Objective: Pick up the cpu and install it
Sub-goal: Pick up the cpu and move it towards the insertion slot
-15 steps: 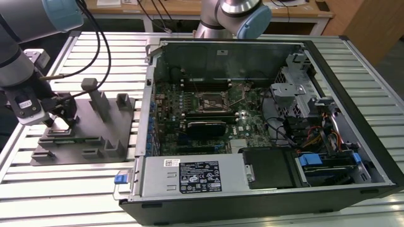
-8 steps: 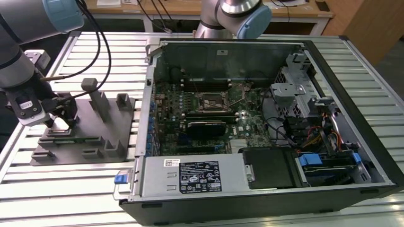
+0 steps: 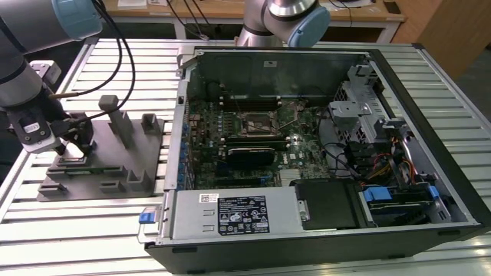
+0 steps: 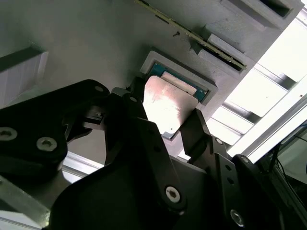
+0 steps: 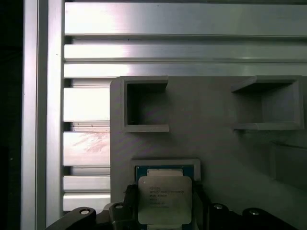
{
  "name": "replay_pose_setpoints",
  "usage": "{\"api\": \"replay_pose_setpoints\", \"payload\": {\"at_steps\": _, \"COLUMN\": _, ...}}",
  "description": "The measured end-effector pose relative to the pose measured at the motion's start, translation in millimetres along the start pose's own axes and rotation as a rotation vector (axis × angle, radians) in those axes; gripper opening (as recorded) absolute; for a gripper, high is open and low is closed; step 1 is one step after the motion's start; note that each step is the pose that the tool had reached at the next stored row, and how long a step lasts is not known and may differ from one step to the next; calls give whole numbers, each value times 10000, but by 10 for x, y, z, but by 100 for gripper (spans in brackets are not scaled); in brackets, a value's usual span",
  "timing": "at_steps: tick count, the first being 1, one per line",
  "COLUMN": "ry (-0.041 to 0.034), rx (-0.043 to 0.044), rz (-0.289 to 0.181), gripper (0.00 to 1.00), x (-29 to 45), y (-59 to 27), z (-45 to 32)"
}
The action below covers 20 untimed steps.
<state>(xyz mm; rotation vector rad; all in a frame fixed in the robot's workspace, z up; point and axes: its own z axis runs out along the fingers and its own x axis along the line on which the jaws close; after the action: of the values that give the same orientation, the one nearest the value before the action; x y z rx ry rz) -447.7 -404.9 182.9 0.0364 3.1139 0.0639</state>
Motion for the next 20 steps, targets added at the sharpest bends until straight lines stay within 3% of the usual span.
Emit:
{"api": "replay_pose_setpoints", "payload": {"at_steps": 4, "ry": -1, "rx": -1, "rz": 0, "gripper": 54, "x": 0, "y": 0, "z": 1}}
{"api": "replay_pose_setpoints", "payload": {"at_steps": 5, "ry": -1, "rx": 0, "rz": 0, "gripper": 54, "x": -5, "y": 7, "z": -178}}
{"api": "replay_pose_setpoints", "payload": {"at_steps": 20, "ry": -1, "rx": 0, "rz": 0, "gripper": 54, "x": -17, "y": 27, "z": -645}}
